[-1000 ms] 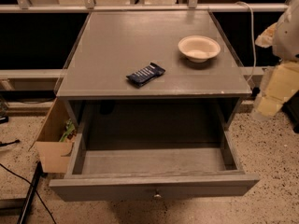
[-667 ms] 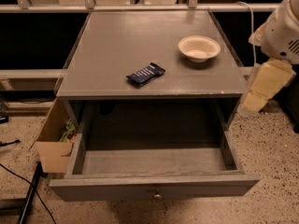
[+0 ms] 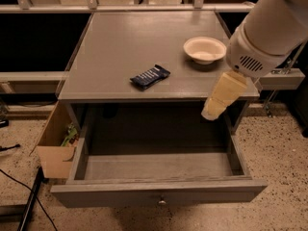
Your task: Place rxbar blueberry into top drawer
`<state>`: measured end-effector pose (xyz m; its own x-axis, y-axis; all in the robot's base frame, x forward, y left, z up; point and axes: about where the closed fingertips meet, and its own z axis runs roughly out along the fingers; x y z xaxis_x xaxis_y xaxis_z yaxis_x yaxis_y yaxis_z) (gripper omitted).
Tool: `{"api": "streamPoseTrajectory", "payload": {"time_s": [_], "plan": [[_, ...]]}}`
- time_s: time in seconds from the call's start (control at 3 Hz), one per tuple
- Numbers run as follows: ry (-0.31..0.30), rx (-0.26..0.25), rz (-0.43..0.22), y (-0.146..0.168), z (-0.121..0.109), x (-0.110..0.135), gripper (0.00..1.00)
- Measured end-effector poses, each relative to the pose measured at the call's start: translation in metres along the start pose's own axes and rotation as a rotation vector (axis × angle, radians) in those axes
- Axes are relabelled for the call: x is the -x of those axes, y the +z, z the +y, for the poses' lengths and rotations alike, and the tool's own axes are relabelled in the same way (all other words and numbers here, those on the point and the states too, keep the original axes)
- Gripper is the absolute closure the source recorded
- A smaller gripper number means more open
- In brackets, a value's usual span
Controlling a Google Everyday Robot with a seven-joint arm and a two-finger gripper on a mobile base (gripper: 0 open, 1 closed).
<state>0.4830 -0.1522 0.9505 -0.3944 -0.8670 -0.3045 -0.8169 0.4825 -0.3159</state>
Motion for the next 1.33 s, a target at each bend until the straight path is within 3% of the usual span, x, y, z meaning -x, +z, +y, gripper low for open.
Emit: {"api": "streamPoseTrajectory", "payload": {"time_s": [0.67, 1.33], "plan": [[0.027, -0.002, 0.000, -0.001, -0.001, -0.002, 0.00], [0.143, 0.021, -0.107, 0.027, -0.015, 0.042, 0.00]]}}
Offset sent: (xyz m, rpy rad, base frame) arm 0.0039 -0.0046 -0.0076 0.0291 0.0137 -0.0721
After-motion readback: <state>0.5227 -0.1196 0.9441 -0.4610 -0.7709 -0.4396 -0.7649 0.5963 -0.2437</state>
